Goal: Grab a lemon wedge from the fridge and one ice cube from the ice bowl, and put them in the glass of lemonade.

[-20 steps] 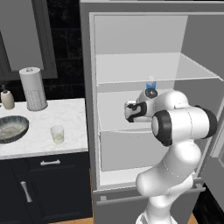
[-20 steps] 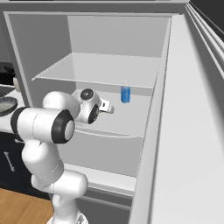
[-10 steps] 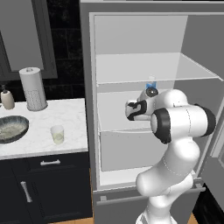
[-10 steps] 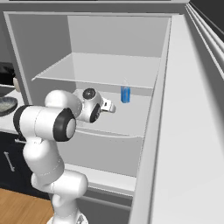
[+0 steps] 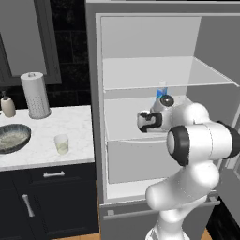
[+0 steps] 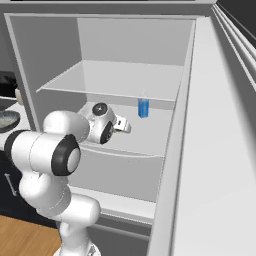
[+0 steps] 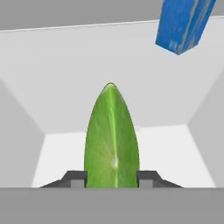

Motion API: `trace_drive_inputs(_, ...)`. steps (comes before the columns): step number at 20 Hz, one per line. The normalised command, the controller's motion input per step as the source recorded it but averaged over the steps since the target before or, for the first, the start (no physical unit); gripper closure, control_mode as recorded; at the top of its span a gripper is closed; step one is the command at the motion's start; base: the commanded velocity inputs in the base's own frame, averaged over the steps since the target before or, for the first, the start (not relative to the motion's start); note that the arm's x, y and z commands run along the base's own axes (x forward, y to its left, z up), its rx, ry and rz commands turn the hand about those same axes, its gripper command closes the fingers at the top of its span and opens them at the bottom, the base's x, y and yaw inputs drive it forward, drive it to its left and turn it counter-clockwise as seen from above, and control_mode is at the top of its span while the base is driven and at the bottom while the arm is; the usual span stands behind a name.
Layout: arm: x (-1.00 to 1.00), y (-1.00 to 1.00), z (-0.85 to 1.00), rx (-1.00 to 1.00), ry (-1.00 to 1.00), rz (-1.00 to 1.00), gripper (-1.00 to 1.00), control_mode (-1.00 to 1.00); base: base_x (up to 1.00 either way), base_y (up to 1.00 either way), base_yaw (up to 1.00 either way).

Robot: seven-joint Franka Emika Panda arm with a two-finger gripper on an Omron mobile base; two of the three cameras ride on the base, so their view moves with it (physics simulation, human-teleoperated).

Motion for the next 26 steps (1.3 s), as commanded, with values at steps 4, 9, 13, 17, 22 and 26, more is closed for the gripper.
trace_drive_inputs(4, -1.00, 0.00, 0.04, 0.00, 0.04, 0.00, 1.00, -1.00, 0.00, 0.00, 0.00)
trace_drive_inputs(9, -1.00, 0.00, 0.60, 0.00, 0.11, 0.01, 1.00, -1.00, 0.00, 0.00, 0.00)
trace_drive_inputs(13, -1.00, 0.00, 0.93, 0.00, 0.12, 0.04, 1.00, -1.00, 0.00, 0.00, 0.00)
trace_drive_inputs(17, -1.00, 0.01, 0.83, 0.00, 0.12, 0.06, 1.00, -1.00, 0.00, 0.00, 0.00)
trace_drive_inputs(22, -1.00, 0.03, 0.12, 0.00, 0.01, 0.13, 1.00, -1.00, 0.00, 0.00, 0.00)
trace_drive_inputs(26, -0.94, 0.02, 0.00, 0.00, 0.00, 0.14, 1.00, -1.00, 0.00, 0.00, 0.00)
